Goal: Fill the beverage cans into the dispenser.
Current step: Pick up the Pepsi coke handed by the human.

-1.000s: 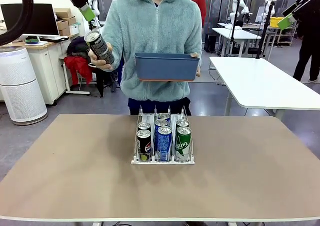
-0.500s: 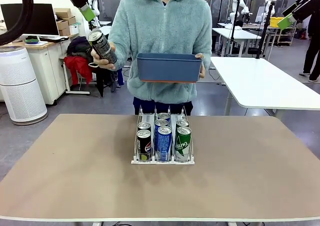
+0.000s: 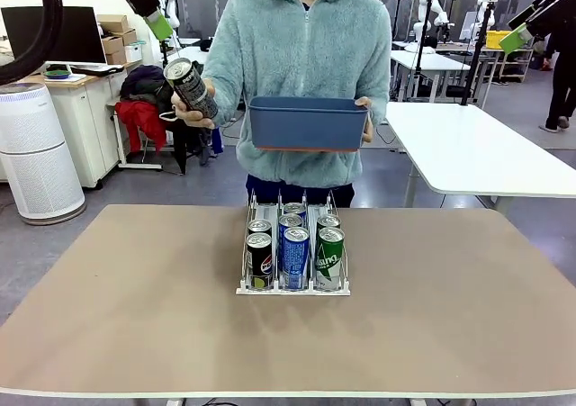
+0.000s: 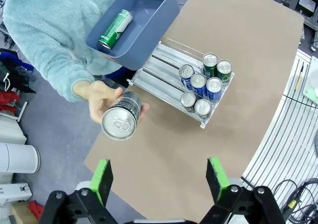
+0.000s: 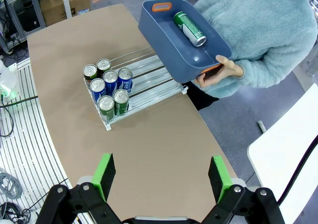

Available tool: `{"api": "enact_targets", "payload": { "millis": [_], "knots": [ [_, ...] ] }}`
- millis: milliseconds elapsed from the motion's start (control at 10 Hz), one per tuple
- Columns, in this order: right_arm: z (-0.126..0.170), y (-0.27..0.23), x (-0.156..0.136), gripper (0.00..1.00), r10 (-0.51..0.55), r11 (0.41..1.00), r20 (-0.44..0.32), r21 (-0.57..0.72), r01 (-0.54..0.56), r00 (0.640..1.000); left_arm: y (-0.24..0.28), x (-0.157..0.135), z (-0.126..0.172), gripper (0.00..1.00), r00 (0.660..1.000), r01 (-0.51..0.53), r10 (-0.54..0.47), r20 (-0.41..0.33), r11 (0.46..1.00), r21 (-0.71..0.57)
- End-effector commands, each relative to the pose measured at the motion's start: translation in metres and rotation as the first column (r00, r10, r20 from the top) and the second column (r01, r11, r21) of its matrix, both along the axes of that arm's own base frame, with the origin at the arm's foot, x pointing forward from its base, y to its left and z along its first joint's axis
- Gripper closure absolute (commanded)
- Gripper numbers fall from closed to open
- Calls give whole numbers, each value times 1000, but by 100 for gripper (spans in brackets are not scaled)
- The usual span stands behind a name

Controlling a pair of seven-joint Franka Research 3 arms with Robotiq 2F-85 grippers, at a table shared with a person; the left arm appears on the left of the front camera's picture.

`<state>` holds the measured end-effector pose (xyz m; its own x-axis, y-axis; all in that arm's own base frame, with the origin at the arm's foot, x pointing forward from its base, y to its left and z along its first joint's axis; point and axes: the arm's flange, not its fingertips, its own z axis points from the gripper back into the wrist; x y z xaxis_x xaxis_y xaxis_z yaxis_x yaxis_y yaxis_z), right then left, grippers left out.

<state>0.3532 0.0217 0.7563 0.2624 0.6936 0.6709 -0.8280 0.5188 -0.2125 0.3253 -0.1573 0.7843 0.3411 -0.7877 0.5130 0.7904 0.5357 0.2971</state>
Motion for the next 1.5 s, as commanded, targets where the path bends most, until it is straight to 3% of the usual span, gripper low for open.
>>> {"api": "enact_targets", "payload": {
  "millis": [0, 300, 800, 1400],
  "knots": [
    [-1, 0, 1, 0, -2, 1000, 7, 1, 2, 1000, 3, 8, -10, 0, 1000, 9, -9, -1, 999, -37],
    [-1, 0, 1, 0, -2, 1000, 7, 1, 2, 1000, 7, 21, -24, 0, 999, -3, 5, 48, 998, -56],
    [-1, 0, 1, 0, -2, 1000, 7, 1, 2, 1000, 19, 44, -49, 0, 997, -24, 32, 70, 993, -115],
    [-1, 0, 1, 0, -2, 1000, 7, 1, 2, 1000, 22, 68, -74, 0, 996, -72, 79, 29, 980, -185]
  ]
}}
